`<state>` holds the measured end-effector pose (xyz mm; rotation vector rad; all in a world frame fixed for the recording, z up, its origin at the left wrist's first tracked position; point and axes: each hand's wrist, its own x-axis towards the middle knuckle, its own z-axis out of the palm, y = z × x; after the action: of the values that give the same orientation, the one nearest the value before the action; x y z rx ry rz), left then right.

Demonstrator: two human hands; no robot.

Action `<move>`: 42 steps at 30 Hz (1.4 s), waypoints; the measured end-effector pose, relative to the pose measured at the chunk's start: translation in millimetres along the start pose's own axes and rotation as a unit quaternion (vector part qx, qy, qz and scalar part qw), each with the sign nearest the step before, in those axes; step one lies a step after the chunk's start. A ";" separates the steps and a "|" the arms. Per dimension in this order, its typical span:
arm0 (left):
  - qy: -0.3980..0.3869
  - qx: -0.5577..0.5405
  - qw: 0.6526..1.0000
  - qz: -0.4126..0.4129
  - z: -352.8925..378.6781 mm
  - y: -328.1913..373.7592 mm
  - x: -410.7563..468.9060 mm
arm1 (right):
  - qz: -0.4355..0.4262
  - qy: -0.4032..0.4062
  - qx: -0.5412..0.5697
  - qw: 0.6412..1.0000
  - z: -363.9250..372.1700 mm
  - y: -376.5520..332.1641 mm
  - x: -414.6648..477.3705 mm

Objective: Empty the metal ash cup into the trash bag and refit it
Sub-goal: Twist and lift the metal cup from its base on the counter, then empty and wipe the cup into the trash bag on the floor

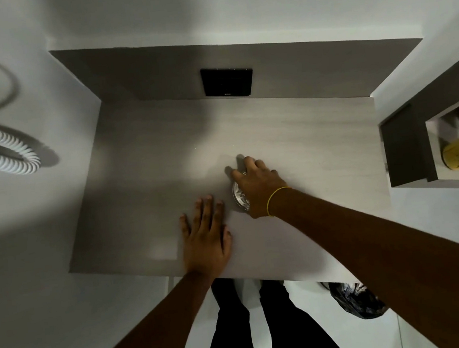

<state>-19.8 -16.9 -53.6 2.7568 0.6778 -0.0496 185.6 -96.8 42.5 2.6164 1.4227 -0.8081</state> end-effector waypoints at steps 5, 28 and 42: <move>0.003 -0.003 1.000 -0.001 -2.4 1.5 -0.6 | -0.014 -0.011 -0.008 1.000 -4.2 0.7 2.4; 0.033 0.027 0.999 0.013 9.5 -6.7 -0.7 | 0.177 0.096 0.153 0.967 34.3 86.6 -76.2; 0.028 0.036 0.999 0.015 8.5 -6.4 1.1 | 0.200 0.225 0.104 0.948 59.2 56.2 -68.1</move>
<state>-21.4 -13.6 -63.6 2.8459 0.6611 0.0104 175.7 -198.3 12.5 3.2458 0.8339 -0.3386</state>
